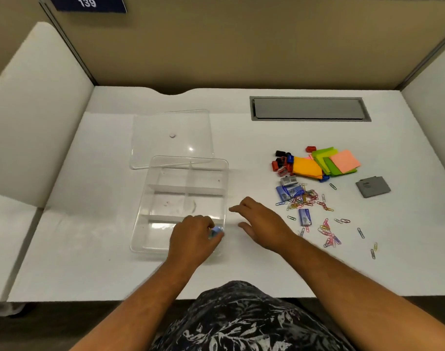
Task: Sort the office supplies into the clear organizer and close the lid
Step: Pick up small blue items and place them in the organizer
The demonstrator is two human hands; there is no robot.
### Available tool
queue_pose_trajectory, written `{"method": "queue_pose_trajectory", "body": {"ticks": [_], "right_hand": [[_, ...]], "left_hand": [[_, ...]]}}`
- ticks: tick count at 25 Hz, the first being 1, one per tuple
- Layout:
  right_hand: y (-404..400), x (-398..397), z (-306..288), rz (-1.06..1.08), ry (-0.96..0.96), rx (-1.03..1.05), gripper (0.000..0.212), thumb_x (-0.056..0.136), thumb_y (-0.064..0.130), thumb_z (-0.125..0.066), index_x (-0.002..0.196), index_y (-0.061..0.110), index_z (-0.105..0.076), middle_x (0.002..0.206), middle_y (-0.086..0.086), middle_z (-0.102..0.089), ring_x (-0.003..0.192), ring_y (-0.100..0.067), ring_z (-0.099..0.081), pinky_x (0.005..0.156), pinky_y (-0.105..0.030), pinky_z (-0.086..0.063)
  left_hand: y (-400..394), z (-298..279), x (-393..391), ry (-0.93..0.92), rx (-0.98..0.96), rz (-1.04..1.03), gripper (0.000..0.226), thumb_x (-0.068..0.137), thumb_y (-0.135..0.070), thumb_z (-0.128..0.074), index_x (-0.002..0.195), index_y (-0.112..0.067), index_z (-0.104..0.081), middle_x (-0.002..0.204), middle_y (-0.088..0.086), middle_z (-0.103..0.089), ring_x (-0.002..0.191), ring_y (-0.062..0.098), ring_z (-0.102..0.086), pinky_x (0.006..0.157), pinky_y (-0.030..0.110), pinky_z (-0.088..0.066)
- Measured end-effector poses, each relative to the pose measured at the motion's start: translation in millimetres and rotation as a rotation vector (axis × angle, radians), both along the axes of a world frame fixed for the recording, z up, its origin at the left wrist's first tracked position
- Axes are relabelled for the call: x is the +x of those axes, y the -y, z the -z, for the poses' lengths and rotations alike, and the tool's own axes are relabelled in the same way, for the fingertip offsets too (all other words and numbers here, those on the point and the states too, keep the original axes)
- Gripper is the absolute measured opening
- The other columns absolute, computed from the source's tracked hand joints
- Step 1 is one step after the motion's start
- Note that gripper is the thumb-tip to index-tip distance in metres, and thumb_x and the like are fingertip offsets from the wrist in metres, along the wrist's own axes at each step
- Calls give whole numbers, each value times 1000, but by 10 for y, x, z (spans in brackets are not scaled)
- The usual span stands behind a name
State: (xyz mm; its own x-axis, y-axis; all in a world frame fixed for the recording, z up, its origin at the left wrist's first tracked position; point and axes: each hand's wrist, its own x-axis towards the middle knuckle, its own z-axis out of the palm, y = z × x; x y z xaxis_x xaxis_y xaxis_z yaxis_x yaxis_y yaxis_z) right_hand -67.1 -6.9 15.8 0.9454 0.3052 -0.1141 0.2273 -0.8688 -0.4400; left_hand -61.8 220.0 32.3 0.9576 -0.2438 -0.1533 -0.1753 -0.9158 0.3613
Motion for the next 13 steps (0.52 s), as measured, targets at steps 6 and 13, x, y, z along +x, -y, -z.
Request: {"method": "queue_pose_trajectory", "body": {"ticks": [6, 13], "right_hand": [[1088, -530, 194, 494, -89, -6, 41, 94, 32, -70, 133, 29, -59, 132, 5, -58, 113, -18, -65, 88, -38, -57], [1817, -482, 279, 548, -121, -57, 45, 91, 61, -61, 124, 30, -61, 120, 4, -65, 105, -19, -67, 82, -37, -57]], "left_hand": [[1055, 14, -42, -94, -135, 232, 34, 92, -53, -62, 119, -32, -63, 110, -15, -65, 100, 8, -60, 79, 24, -47], [2115, 243, 282, -74, -107, 195, 49, 91, -41, -67, 135, -24, -54, 137, -3, -53, 121, 18, -54, 89, 32, -49]]}}
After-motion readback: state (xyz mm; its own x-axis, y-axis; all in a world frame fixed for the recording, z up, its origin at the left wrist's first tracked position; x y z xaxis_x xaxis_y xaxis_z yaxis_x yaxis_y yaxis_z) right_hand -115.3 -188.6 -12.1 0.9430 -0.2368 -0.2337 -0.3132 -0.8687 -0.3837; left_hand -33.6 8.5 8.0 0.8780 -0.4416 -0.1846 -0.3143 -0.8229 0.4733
